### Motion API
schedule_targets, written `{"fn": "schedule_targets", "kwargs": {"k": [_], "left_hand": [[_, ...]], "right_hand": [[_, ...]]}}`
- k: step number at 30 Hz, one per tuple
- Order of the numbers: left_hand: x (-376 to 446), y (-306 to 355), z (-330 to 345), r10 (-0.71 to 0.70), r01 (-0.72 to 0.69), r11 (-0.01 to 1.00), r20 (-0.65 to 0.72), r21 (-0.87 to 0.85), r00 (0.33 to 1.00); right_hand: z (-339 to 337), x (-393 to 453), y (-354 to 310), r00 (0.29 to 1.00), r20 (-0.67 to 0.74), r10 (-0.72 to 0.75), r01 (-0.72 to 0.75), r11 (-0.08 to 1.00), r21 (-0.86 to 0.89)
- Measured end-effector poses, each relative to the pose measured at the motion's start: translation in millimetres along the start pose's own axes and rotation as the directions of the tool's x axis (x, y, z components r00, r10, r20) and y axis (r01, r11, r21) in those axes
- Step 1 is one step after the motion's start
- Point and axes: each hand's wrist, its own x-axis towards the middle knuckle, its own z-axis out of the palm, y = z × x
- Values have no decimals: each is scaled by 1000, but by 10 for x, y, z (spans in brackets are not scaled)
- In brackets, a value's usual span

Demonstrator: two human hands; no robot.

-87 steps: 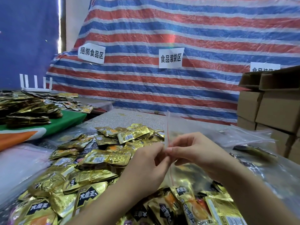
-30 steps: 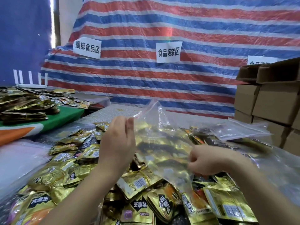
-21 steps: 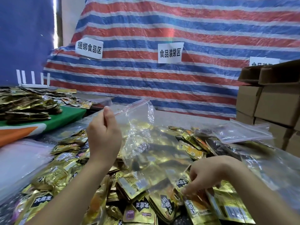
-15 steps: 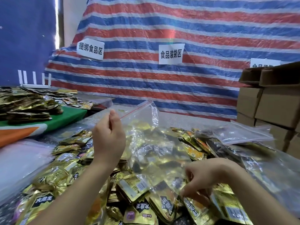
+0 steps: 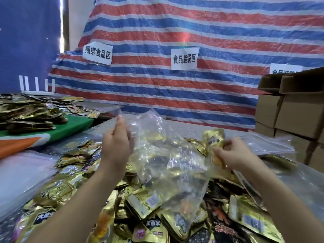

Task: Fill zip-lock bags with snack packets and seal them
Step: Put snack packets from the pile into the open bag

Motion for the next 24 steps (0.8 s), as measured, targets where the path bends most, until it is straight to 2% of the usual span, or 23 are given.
{"fn": "schedule_targets", "kwargs": {"k": [2,3,5,7,8,10,14,18,24], "left_hand": [[-31,15,36,-29,32,999,95,-32,995],[-48,24,52,-40,51,997,161,-62,986],[-98,44,85,-47,77,993,298,-90,953],[-163,54,126,-27,56,996,397,-63,917],[-196,54,150,-16,39,998,430,-44,903],[-261,58,197,-3,-4,1000,471,14,882],[-386,47,269,81,-193,969,548,151,833],[-446,20,285,90,-285,929,604,235,792],[-507,33,311,161,-362,913,648,190,745]], "right_hand": [[-86,-2,-64,978,-209,-7,71,951,301],[-140,-18,-114,966,-259,-4,123,885,448],[-242,-93,-248,964,-264,-23,202,708,677],[-308,-189,-375,971,-222,-91,237,520,821],[-325,-235,-429,970,-203,-132,242,450,860],[-328,-304,-502,962,-171,-211,242,381,892],[-244,-402,-594,934,-171,-314,278,336,900],[-119,-462,-638,911,-190,-367,326,357,875],[12,-486,-609,869,-179,-461,402,448,799]]}}
